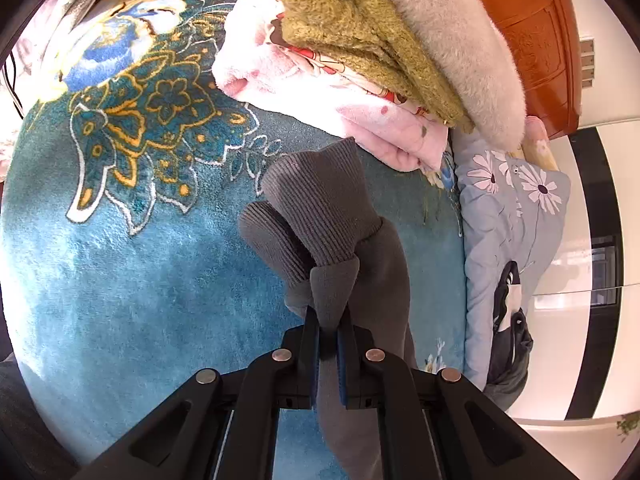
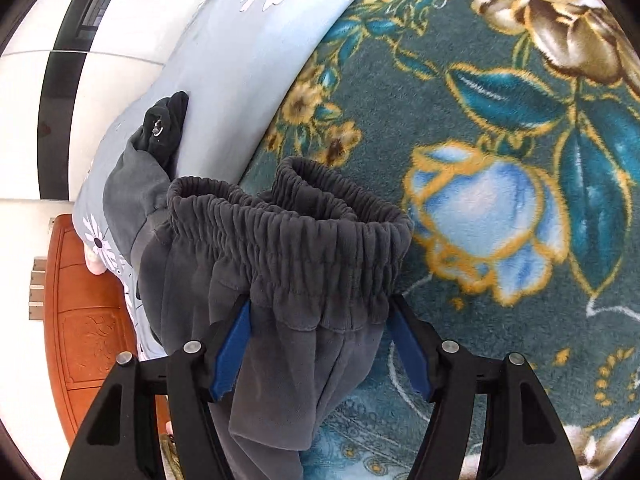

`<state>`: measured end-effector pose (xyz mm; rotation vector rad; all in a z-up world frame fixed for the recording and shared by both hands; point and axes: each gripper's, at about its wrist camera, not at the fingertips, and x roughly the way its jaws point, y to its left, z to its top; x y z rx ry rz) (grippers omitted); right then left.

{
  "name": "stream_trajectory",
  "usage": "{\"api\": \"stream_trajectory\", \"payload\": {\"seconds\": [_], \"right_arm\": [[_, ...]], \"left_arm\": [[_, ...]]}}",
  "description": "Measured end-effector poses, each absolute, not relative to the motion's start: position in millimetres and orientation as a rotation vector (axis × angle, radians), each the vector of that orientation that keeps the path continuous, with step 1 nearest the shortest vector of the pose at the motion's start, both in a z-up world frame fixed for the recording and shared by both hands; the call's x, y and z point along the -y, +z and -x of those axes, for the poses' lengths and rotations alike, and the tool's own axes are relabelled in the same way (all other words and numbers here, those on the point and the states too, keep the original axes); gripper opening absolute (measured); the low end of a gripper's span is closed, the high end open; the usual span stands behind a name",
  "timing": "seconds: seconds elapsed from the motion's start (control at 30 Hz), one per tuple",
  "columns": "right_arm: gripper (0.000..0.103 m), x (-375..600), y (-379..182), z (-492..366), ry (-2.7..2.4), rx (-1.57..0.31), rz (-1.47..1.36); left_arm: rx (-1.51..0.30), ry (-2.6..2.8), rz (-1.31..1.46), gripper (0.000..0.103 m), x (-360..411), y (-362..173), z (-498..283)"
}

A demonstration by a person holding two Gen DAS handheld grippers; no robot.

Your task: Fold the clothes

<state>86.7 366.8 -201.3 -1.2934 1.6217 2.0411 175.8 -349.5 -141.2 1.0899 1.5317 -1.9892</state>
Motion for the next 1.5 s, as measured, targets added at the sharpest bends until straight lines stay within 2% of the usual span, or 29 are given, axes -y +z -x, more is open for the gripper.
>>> {"api": "stream_trajectory", "payload": {"seconds": [0.03,0.07,0.1,0.13,0.17,0.23,0.3,0.4,0.53,0.63,0.9,1.0,1.07,1.23,1.43,1.5], "right_arm": [[0.06,-366.4,-201.2,-84.7,2.035,-1.635,1.295],[0.046,-365.9,-198.8,-83.1,2.035,-1.642,1.299],[0.041,-365.5,-194.3,-80.7,2.046,-1.638,1.31],[0.028,-365.7,-186.6,-77.5,2.079,-1.623,1.325],[0.023,-366.5,-175.8,-74.5,2.129,-1.609,1.33],[0.02,-369.9,-144.7,-72.2,2.265,-1.617,1.297],[0.019,-375.0,-109.0,-76.4,2.401,-1.666,1.233],[0.019,-383.0,-74.1,-95.7,2.557,-1.613,1.164],[0.019,-402.3,-129.0,-122.6,2.329,-1.519,1.381],[0.019,-408.5,-173.0,-143.0,2.125,-1.602,1.413],[0.02,-410.8,-177.3,-138.3,2.149,-1.552,1.443],[0.023,-411.4,-177.5,-142.6,2.137,-1.547,1.45],[0.032,-410.8,-175.4,-146.4,2.116,-1.524,1.467],[0.04,-397.1,-141.8,-145.2,2.167,-1.264,1.561],[0.04,-379.2,-98.1,-142.6,2.212,-0.919,1.658],[0.04,-371.2,-92.2,-139.2,2.234,-0.918,1.668]], "left_arm": [[-1.523,-1.992,-1.095,0.007,349.4,-139.6,-173.6],[-1.518,-1.997,-1.099,0.007,349.2,-137.3,-171.3],[-1.514,-2.008,-1.1,0.007,349.2,-133.8,-169.2],[-1.511,-2.027,-1.099,0.007,349.0,-129.0,-166.6],[-1.508,-2.049,-1.097,0.007,348.9,-123.2,-164.3],[-1.522,-2.093,-1.083,0.007,349.5,-108.9,-163.5],[-1.551,-2.123,-1.052,0.007,351.6,-97.1,-171.0],[-1.551,-2.12,-1.038,0.007,354.5,-98.1,-189.7],[-1.572,-1.954,-1.194,0.007,354.9,-152.5,-211.8],[-1.575,-1.907,-1.214,0.007,355.5,-172.3,-224.3],[-1.604,-1.917,-1.202,0.009,353.6,-177.0,-226.4],[-1.62,-1.923,-1.218,0.01,356.5,-179.1,-226.6],[-1.601,-1.932,-1.243,0.011,356.9,-179.5,-224.2],[-1.499,-1.962,-1.332,0.014,354.9,-178.8,-213.5],[-1.488,-1.979,-1.332,0.017,355.0,-183.0,-215.0],[-1.468,-1.997,-1.313,0.017,352.3,-182.0,-216.5]]}}
